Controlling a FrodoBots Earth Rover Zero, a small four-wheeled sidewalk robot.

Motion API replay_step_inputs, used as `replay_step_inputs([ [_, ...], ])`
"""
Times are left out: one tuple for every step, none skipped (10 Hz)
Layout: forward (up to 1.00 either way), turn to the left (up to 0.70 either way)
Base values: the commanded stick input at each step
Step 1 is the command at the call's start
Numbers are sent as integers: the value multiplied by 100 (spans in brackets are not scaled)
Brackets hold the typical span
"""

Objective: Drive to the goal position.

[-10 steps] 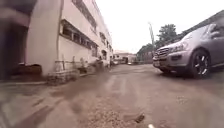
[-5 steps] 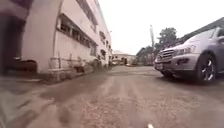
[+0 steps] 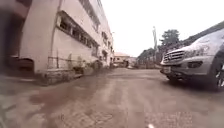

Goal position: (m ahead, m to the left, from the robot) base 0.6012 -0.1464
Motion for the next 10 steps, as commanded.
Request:
replay_step_inputs([
  [70,0],
  [70,0],
  [70,0],
  [70,0],
  [70,0],
  [70,0],
  [70,0],
  [70,0],
  [70,0],
  [70,0],
])
